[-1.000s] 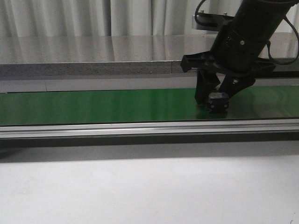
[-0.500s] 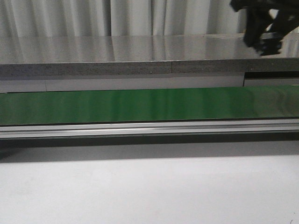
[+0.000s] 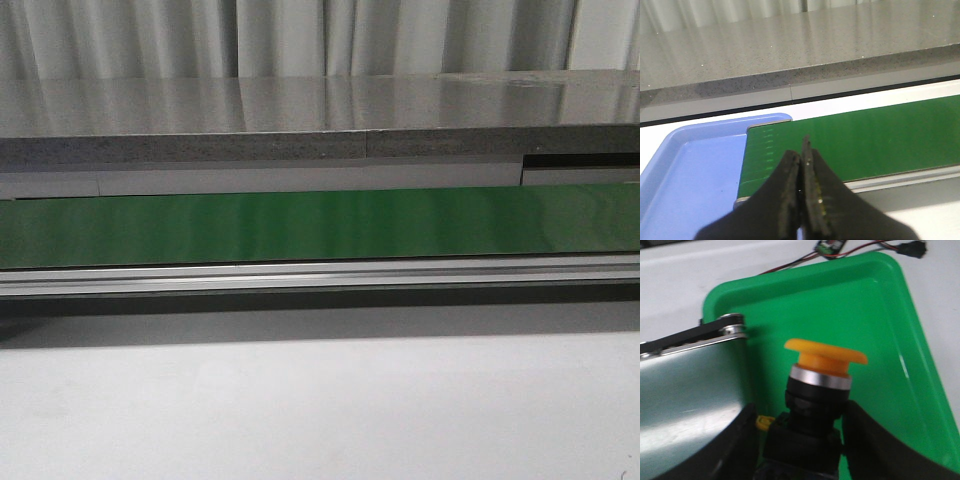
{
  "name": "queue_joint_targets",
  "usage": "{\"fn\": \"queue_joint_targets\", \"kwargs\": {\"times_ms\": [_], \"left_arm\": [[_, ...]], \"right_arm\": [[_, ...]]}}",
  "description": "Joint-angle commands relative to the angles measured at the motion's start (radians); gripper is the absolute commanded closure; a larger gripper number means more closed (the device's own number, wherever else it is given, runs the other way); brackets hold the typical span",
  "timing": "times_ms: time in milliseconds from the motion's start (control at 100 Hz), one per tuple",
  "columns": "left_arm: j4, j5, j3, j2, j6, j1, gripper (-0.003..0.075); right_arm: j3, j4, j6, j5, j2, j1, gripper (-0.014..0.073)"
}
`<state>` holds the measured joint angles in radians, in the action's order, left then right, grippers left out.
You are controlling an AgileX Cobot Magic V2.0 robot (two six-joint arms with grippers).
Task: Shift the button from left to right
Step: 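Lift the button with the right gripper and carry it over the green tray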
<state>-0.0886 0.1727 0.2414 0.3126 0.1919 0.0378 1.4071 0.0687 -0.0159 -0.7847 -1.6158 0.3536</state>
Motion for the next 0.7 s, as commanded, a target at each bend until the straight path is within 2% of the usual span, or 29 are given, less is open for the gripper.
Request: {"fn": "queue_joint_targets", "kwargs": {"times_ms": [0, 160, 690], "left_arm": [[-0.003, -0.078, 0.029, 0.007, -0.002, 0.006, 0.0739], [-0.003, -0.078, 0.029, 0.007, -0.002, 0.006, 0.0739], [-0.003, -0.078, 0.029, 0.007, -0.002, 0.006, 0.0739]], "right_arm": [[0.033, 0.013, -0.024, 0.065, 0.03, 0.054, 0.042], [0.032, -0.008, -0.043, 0.061, -0.027, 0.105, 0.042], [0.032, -0.133, -0.104, 0.084, -0.233, 0.103, 0.042]]}}
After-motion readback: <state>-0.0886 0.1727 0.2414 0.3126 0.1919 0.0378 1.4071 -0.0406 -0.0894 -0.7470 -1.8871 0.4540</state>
